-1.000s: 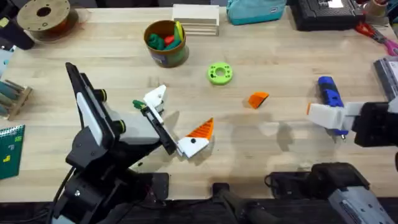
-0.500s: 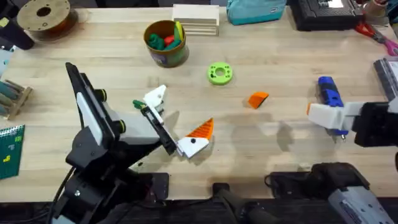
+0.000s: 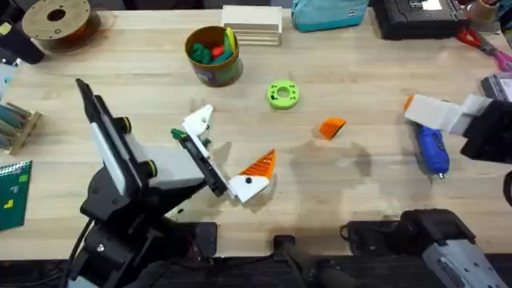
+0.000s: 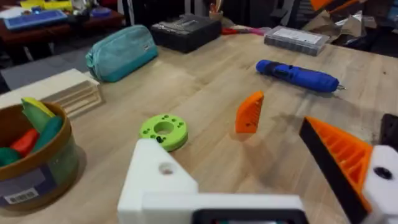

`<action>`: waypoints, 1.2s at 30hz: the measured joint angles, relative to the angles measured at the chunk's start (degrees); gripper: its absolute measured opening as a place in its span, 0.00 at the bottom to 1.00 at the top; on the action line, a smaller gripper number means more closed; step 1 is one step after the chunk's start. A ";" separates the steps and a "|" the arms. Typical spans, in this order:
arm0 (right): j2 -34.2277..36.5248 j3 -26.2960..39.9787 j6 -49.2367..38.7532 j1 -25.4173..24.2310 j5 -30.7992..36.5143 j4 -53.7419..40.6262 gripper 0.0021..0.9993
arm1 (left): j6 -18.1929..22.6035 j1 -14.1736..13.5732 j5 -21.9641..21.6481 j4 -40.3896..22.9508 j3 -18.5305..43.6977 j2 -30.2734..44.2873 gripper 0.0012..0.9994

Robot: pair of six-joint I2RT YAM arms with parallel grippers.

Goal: Pick up the gripper from the table and insert it into the empty holder that is missing its gripper. Then pick up a screw, insert it into the mounting hole, and use the screwdriver to tighten it. Finally, clean up the table by picking up the vegetable and placing it into the bucket.

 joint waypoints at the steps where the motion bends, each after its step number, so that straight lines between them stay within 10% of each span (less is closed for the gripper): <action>1: -0.02 0.00 0.54 0.00 0.00 0.16 0.93 | 0.44 0.00 0.01 0.35 0.00 -0.01 0.99; 24: 0.79 0.09 0.59 0.00 -2.94 3.17 0.93 | 6.36 0.00 1.95 1.47 -1.90 -0.01 0.99; 36: 22.14 1.81 -11.78 6.97 -7.89 -0.25 0.93 | 0.79 0.00 3.04 1.47 -1.90 0.00 0.99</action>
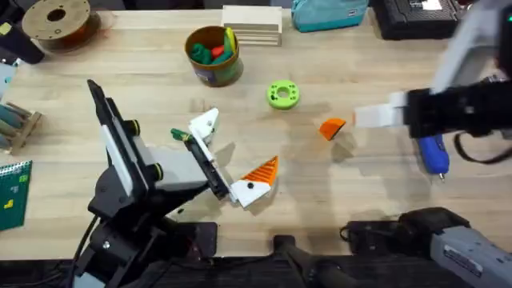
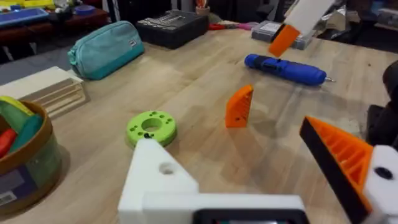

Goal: Pick up the gripper from the table and insert it into the empty holder that is missing its gripper. Then pick up a screw, insert it into the mounting hole, and use the screwdriver to tighten it. Finally, clean up the table by picking up the vegetable and placing it into the bucket.

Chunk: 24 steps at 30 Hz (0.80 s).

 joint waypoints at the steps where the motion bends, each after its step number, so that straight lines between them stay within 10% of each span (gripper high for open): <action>1: 1.43 0.18 -1.30 1.41 -0.02 0.02 0.93 | -0.58 0.00 0.05 0.00 0.00 -0.01 0.99; 17: 17.22 0.81 -10.27 9.44 4.11 5.11 0.91 | -4.61 0.00 0.18 0.00 0.00 -0.02 0.99; 24: 23.72 0.83 -11.86 10.06 4.11 6.46 0.69 | -4.66 0.00 0.18 0.00 0.00 -0.02 0.99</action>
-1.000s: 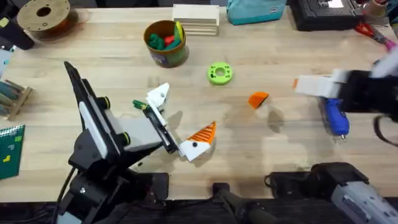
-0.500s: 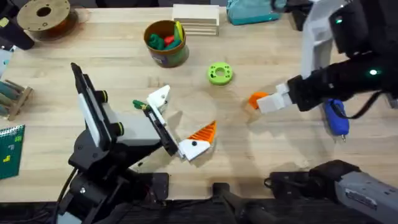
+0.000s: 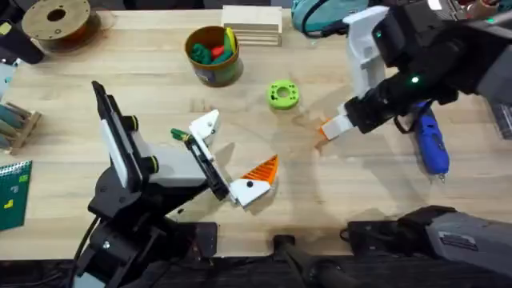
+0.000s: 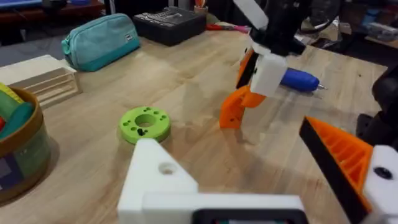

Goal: Pick up the gripper from the table and insert it into the empty holder that is missing its gripper. Then pick up a screw, insert it into the mounting hole, and use the screwdriver to tighten it. Finally, clean up the table by picking up the vegetable and placing it into the bucket.

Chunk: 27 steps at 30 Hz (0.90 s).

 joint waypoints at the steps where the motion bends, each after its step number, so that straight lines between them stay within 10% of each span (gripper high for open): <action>1: 0.94 0.00 -1.80 1.35 0.00 0.09 0.65 | 0.00 0.00 0.00 0.00 0.00 0.00 0.99; 9: 2.90 0.02 -3.76 2.73 0.31 0.94 0.56 | 0.00 0.00 0.00 0.00 0.00 0.02 0.99; 19: 3.98 0.20 -4.38 2.73 2.90 1.96 0.02 | 0.00 0.00 -0.01 0.00 0.00 0.01 0.99; 27: 2.26 2.29 -3.49 2.73 1.15 -1.19 0.02 | 0.00 0.00 0.00 0.00 0.00 0.00 0.99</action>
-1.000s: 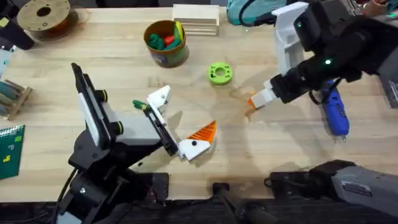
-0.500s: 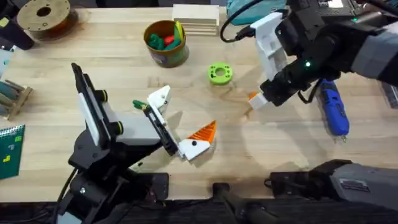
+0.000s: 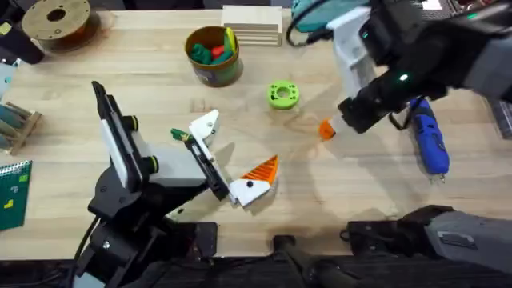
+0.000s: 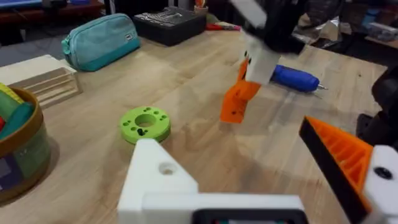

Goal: Pick up the gripper from the table and insert it into the empty holder that is missing its gripper. Then pick up a screw, insert it into the mounting hole, and use the screwdriver to tighten it. Finally, clean up the table by picking up the vegetable and placing it into the bucket.

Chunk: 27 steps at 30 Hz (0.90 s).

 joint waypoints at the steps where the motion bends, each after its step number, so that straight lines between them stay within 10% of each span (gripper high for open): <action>1: -0.92 0.87 0.05 0.00 -0.99 -0.60 0.02 | 0.00 0.00 0.00 0.00 0.00 0.01 0.99; 11: -8.09 3.18 1.51 -3.55 -27.80 9.75 0.02 | 0.00 0.00 0.00 0.00 0.00 0.00 0.99; 18: 10.66 -2.57 17.78 -2.18 -60.63 28.76 0.02 | 0.00 0.00 0.00 0.00 0.00 0.00 0.99; 27: 18.93 -2.64 23.57 0.90 -74.73 29.66 0.02 | 0.00 0.00 0.00 0.00 0.00 0.01 0.99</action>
